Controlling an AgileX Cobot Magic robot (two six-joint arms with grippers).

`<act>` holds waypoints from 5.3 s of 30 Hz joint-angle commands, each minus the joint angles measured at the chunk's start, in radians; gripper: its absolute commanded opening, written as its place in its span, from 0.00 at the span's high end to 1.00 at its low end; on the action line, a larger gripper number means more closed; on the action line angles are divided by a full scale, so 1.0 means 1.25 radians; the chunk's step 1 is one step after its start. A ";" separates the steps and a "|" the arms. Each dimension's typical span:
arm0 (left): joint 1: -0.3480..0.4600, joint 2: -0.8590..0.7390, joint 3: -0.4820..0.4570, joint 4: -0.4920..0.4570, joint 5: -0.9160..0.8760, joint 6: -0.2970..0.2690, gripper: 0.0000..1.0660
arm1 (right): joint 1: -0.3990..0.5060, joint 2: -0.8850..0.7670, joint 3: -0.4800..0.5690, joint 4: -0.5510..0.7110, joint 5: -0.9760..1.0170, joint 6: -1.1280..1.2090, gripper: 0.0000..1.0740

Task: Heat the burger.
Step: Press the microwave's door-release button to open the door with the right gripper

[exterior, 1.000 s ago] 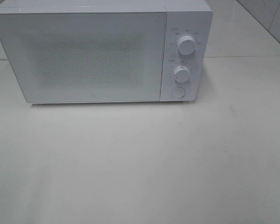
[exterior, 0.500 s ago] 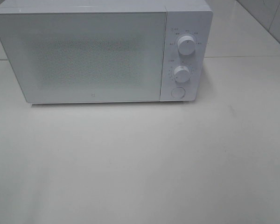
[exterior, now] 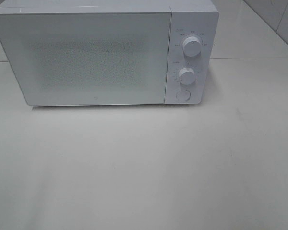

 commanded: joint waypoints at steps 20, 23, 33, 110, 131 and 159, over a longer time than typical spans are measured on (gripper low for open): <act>0.002 -0.012 0.002 -0.005 -0.006 0.001 0.06 | -0.003 0.362 -0.004 -0.009 -0.390 -0.004 0.29; 0.002 -0.012 0.002 -0.005 -0.006 0.001 0.06 | -0.003 0.427 -0.004 -0.010 -0.451 -0.004 0.29; 0.002 -0.012 0.002 -0.005 -0.006 0.001 0.06 | -0.003 0.583 -0.004 -0.034 -0.670 -0.005 0.29; 0.002 -0.012 0.002 -0.005 -0.006 0.001 0.06 | 0.630 1.133 0.097 0.670 -1.430 -0.019 0.30; 0.002 -0.012 0.002 -0.005 -0.006 0.001 0.06 | 0.630 1.133 0.097 0.668 -1.431 0.789 0.69; 0.002 -0.010 0.002 -0.006 -0.006 0.001 0.06 | 0.602 1.162 0.094 0.642 -1.368 1.111 1.00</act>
